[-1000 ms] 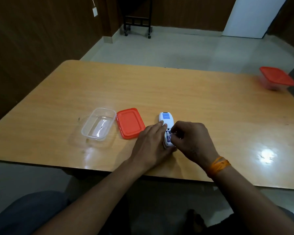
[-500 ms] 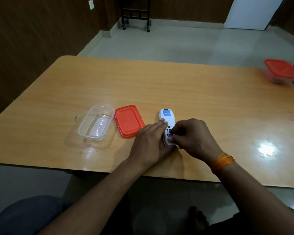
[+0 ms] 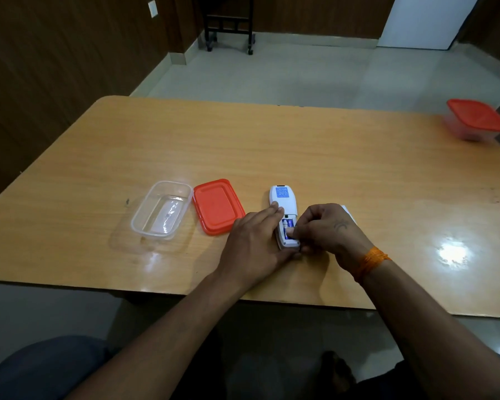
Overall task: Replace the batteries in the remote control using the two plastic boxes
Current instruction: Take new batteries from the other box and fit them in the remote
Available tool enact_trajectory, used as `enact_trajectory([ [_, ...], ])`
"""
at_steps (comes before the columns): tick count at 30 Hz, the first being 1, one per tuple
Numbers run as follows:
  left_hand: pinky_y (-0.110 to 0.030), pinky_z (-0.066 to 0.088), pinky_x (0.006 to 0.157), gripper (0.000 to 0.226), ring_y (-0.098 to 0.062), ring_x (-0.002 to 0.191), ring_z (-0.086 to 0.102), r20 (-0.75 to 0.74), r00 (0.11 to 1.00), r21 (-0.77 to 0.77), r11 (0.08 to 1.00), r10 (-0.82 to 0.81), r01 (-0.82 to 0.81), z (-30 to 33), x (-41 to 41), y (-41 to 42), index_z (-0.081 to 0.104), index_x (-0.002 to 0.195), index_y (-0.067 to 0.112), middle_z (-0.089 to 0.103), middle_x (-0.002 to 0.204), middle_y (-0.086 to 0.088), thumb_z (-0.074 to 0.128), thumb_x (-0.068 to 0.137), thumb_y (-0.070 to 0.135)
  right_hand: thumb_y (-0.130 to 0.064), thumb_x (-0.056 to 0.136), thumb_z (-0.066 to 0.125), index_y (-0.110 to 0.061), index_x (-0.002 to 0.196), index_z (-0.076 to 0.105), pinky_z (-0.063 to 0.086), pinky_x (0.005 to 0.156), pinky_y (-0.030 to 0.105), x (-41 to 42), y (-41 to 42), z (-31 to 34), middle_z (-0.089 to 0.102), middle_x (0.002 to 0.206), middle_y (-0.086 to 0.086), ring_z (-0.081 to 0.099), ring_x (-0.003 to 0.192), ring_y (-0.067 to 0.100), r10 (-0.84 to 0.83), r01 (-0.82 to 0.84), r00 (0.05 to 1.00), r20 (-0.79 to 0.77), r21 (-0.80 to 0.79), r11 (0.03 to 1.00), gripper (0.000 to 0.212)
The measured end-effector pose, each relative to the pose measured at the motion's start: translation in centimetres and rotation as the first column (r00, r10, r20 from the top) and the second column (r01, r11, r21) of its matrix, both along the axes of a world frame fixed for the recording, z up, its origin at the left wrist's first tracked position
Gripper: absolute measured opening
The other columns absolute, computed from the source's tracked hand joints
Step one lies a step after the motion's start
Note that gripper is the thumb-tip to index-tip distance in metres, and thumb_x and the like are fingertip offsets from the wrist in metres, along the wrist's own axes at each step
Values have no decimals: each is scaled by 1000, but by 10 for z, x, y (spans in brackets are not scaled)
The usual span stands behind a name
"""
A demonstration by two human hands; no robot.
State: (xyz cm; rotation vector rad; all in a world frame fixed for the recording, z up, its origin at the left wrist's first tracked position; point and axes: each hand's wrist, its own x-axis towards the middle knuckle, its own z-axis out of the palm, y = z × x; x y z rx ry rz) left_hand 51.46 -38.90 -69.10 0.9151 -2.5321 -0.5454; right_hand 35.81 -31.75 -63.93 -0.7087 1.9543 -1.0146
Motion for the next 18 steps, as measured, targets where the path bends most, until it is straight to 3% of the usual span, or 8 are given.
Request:
enact_trajectory([
  [5,-37,40,117,88,-19,143,49,-41,999,57,998,-9,12,2,3,1,47,155,17,45,162,-2,79,81,55,-16,78,91,-3,79,72,55,52,29,0,10,-4,74,64,5,65,52,18,24,-32,994,-108,-74,997,23],
  [9,-24,33,112,85,-16,142,48,-86,994,78,995,63,-56,3,9,10,50,153,18,52,157,-1,82,81,52,-30,81,89,-14,81,74,62,59,35,-9,21,-1,75,75,4,71,65,20,-21,-17,953,-302,-124,992,21],
  [12,-24,37,109,79,-15,135,53,-84,994,56,997,65,-60,5,12,13,56,148,18,59,149,0,82,80,50,-33,84,84,-21,81,72,60,64,39,-26,31,-2,72,79,-2,70,75,19,-141,33,816,-561,-198,980,17],
  [15,-25,40,106,74,-17,129,58,-85,995,45,998,56,-53,7,11,14,61,143,16,65,142,-1,85,79,46,-45,85,78,-22,92,71,48,70,33,-42,40,-10,67,95,0,62,86,20,-134,61,626,-768,-123,990,25],
  [18,-25,42,101,70,-18,123,60,-86,994,42,997,67,-64,8,10,16,65,138,16,69,136,-1,86,78,45,-46,83,77,-21,106,63,47,68,36,-43,42,-19,60,104,6,59,88,29,18,59,606,-796,68,996,37],
])
